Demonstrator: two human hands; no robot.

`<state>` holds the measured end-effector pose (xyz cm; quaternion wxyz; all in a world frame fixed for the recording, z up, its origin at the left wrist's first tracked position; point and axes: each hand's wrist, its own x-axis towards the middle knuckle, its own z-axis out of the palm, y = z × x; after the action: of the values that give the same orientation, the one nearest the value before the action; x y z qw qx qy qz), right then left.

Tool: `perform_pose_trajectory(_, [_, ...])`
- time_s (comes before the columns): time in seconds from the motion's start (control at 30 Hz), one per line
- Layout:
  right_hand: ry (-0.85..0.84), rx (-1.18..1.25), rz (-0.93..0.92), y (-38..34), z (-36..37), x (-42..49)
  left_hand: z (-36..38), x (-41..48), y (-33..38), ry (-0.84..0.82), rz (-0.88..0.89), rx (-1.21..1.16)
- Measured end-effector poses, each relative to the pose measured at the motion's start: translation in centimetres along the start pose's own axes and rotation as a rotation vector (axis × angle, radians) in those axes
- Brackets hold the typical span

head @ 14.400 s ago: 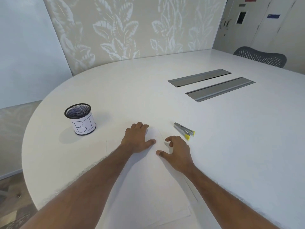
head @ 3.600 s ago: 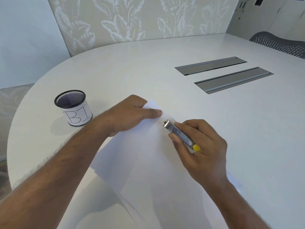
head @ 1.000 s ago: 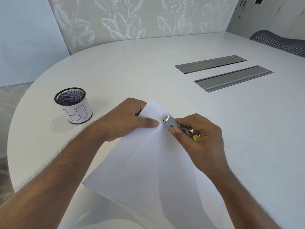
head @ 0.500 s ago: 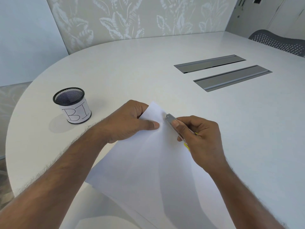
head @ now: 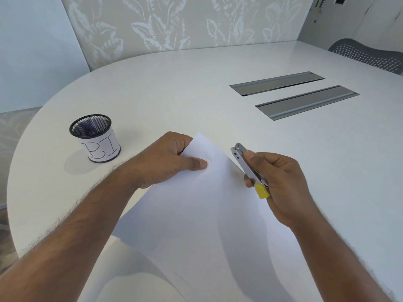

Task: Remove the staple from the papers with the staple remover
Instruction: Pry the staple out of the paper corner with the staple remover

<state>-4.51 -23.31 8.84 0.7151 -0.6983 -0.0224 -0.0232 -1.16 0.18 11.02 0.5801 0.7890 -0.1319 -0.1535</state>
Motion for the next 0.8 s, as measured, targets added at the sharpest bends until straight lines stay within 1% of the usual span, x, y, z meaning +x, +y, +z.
perform_pose_trajectory(0.1, [0.006, -0.173, -0.111, 0.0, 0.5, -0.9, 0.0, 0.0, 0.2, 0.004, -0.009, -0.003])
perform_pose_trajectory(0.2, [0.047, -0.371, -0.253, 0.6, 1.1, -1.4, 0.1, 0.0, 0.2, -0.006, -0.021, -0.009])
perform_pose_trajectory(0.33, [0.086, -0.449, -0.409, 1.0, 1.6, -1.5, 0.2, 0.0, 0.2, 0.000, -0.020, -0.012])
perform_pose_trajectory(0.43, [0.083, -0.478, -0.476, 1.2, 1.9, -1.6, 0.3, 0.1, 0.2, 0.016, -0.009, -0.015])
perform_pose_trajectory(0.57, [0.055, -0.566, -0.545, 1.3, 2.4, -1.6, 0.8, 0.2, 0.6, 0.011, -0.003, -0.008])
perform_pose_trajectory(0.7, [0.043, -0.574, -0.617, 1.4, 2.5, -1.9, 0.8, 0.3, 0.6, 0.016, -0.005, -0.006])
perform_pose_trajectory(0.73, [0.066, -0.557, -0.603, 1.4, 2.3, -2.0, 0.7, 0.2, 0.6, 0.015, -0.006, -0.003])
perform_pose_trajectory(0.8, [0.144, -0.479, -0.471, 1.5, 1.8, -2.0, 0.3, 0.1, 0.5, 0.012, -0.008, 0.012])
